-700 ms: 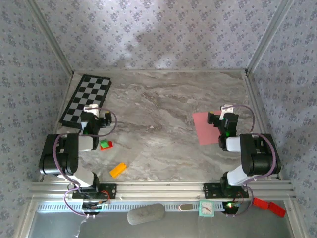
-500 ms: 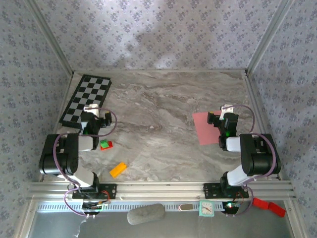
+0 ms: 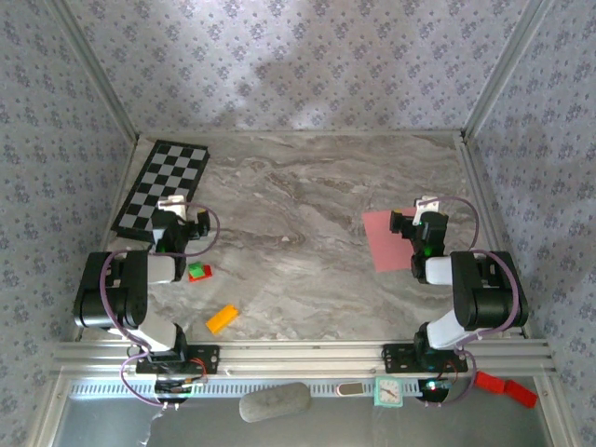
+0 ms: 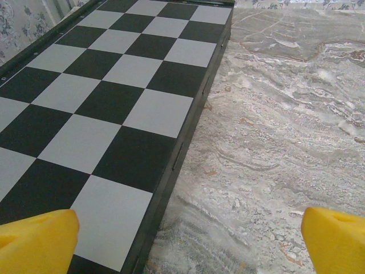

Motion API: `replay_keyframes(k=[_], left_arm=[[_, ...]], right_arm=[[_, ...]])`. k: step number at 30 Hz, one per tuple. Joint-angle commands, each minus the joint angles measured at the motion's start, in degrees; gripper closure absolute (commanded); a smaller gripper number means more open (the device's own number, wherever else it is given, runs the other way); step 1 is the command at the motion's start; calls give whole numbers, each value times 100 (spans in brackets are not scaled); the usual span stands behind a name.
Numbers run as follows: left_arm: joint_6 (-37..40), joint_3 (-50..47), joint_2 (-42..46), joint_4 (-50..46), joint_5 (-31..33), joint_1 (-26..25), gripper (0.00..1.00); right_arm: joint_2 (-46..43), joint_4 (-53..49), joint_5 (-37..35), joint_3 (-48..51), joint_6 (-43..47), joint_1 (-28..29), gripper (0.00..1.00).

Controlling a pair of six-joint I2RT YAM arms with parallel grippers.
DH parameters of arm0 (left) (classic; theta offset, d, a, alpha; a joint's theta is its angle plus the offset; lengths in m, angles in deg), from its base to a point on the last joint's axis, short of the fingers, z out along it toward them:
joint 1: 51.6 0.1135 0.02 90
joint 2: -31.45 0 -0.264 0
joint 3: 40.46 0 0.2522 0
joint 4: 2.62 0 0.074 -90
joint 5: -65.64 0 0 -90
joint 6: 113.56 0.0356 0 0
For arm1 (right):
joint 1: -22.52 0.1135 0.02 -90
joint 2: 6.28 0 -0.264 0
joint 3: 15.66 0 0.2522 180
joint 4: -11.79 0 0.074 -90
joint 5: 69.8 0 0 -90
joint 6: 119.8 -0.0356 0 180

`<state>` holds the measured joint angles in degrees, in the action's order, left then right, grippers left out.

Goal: Fold a paper plane with a square sheet of paper (pick it up from the middle)
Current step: Move the square sheet of paper to the center of the table.

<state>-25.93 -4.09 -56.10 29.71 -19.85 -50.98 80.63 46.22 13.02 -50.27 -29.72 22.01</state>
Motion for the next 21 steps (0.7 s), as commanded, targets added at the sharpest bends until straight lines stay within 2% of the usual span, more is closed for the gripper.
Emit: replay_keyframes(k=[1, 14, 18, 21], left_arm=[[54, 119, -43, 30, 50, -23, 0], [52, 97, -32, 49, 19, -18, 0], [62, 222, 295, -374, -26, -14, 0], [-59, 486, 739, -1213, 304, -11, 0]], right_arm=[[37, -55, 46, -113, 80, -36, 0], [-10, -117, 175, -128, 55, -88, 0], [-595, -1081, 36, -426, 23, -72, 0], [-1197, -2060, -327, -791, -173, -71, 0]])
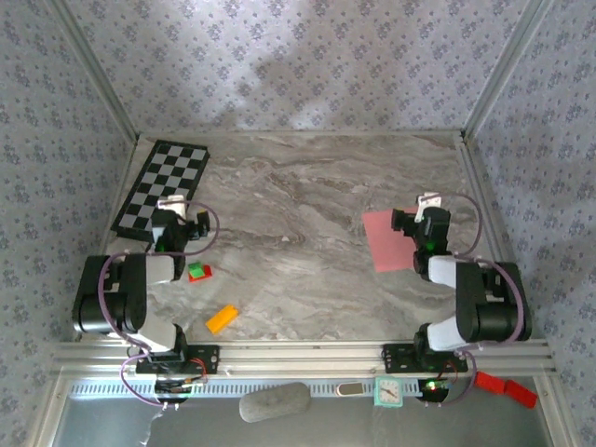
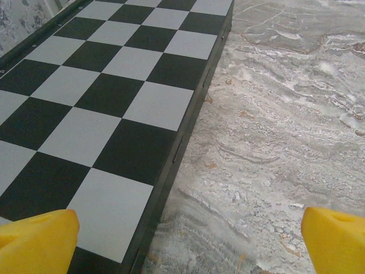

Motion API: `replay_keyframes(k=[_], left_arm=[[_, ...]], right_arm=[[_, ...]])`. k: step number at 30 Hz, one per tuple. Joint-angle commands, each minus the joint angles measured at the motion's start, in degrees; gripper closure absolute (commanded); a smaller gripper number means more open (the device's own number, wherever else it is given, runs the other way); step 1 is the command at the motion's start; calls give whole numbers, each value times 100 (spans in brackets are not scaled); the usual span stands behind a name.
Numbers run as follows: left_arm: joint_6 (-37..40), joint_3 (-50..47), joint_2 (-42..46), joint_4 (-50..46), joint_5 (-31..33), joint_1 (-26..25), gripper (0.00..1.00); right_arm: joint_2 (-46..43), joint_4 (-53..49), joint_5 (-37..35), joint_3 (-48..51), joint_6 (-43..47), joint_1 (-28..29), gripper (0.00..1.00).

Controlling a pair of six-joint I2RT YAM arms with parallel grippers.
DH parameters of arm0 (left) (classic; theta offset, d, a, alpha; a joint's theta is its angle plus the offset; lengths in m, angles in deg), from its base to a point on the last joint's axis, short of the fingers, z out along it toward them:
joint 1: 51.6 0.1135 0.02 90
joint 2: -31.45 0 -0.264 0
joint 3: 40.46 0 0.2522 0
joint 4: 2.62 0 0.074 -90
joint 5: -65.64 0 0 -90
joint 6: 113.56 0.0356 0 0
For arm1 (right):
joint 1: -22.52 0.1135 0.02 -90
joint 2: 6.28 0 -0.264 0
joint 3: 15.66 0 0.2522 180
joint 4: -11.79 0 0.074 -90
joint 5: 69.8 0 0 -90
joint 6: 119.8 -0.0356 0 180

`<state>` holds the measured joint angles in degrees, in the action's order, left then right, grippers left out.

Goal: Fold a paper plane with a square sheet of paper (pick it up from the middle)
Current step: Move the square sheet of paper to the center of the table.

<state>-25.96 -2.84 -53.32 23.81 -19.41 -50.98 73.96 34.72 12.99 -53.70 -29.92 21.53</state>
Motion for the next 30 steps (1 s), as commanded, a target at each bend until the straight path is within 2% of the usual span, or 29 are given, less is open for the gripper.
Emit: replay_keyframes(k=[1, 6, 10, 13, 17, 21, 24, 30], left_arm=[[-169, 514, 631, -1022, 464, -12, 0], [-1111, 1317, 1376, -2858, 772, -10, 0], [-2261, 1961, 1782, -4141, 477, -13, 0], [-2981, 2293, 1868, -4732, -228, -16, 0], [-3193, 2684, 1679, -5170, -1682, -6, 0], [-3306, 2692, 1420, -5006, -2744, -73, 0], [-3278, 2762, 1210, -5012, -3101, -279, 0], [-3265, 2768, 942, -5002, -3088, -849, 0]], right_arm=[[-742, -1282, -374, -609, -344, -39, 0], [-1397, -2897, 208, -1473, -1190, -105, 0], [-1166, -4539, 730, -2397, -1747, -184, 0], [-746, -5206, 1160, -2780, -2088, -220, 0], [-218, -5732, 1962, -2943, -2346, -311, 0], [174, -5919, 2184, -2846, -2595, -370, 0], [440, -6010, 1971, -2744, -2833, -373, 0], [852, -5902, 1805, -2662, -3087, -393, 1]])
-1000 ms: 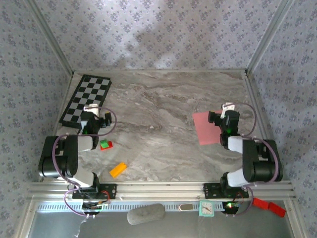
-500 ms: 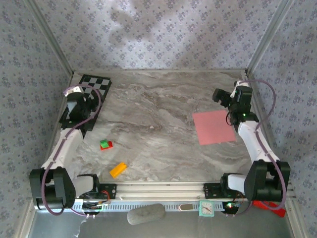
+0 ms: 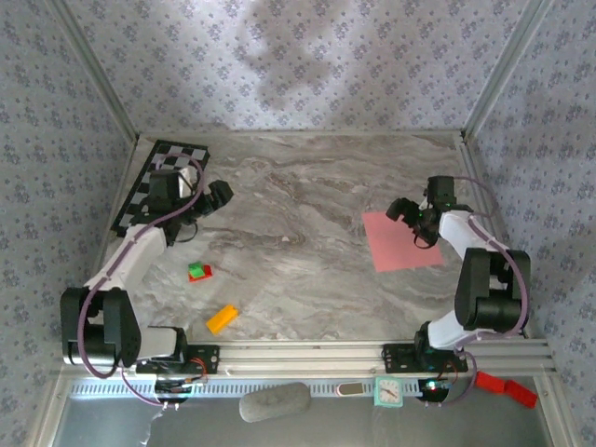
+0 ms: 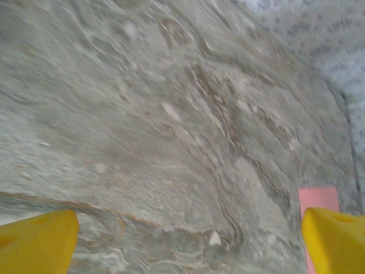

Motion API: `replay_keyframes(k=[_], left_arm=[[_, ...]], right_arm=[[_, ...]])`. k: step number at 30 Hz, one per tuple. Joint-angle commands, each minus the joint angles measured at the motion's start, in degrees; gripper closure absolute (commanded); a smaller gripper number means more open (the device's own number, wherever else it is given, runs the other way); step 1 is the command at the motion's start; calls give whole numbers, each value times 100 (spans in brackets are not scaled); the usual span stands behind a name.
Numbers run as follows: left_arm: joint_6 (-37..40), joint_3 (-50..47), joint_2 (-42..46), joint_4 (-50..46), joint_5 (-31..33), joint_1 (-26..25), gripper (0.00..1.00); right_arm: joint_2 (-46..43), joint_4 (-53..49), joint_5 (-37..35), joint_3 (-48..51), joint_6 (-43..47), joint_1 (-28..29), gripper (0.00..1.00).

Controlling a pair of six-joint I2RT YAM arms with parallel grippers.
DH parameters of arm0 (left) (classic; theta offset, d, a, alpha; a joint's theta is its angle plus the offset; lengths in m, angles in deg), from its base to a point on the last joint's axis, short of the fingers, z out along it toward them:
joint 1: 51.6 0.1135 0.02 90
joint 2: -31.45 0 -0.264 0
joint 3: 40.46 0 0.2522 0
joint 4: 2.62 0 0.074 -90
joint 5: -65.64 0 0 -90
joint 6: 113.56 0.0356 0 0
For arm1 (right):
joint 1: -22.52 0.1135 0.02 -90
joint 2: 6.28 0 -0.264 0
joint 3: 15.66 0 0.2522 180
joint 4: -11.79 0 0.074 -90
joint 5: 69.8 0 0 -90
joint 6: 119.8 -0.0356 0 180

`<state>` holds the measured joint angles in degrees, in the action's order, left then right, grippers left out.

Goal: Fold a paper plane with a square sheet of paper (pick it up from the middle)
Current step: Move the square sheet of paper to the center of the table.

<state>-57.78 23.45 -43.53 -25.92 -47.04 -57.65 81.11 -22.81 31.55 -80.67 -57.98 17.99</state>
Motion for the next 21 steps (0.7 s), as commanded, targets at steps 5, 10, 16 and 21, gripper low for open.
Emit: replay_keyframes(k=[5, 10, 16, 21], left_arm=[[-241, 80, -247, 151, -275, -596, 0], [-396, 19, -429, 285, -202, -823, 0], [-489, -52, -545, 348, -167, -864, 0], [-446, -67, -592, 315, -193, -872, 0]], right_arm=[[431, -204, -125, -4, -495, -30, 2], [584, -221, -245, -11, -896, 55, 2], [736, -237, -485, 0, -1440, 357, 2], [935, -238, -685, -142, -1929, 919, 2]])
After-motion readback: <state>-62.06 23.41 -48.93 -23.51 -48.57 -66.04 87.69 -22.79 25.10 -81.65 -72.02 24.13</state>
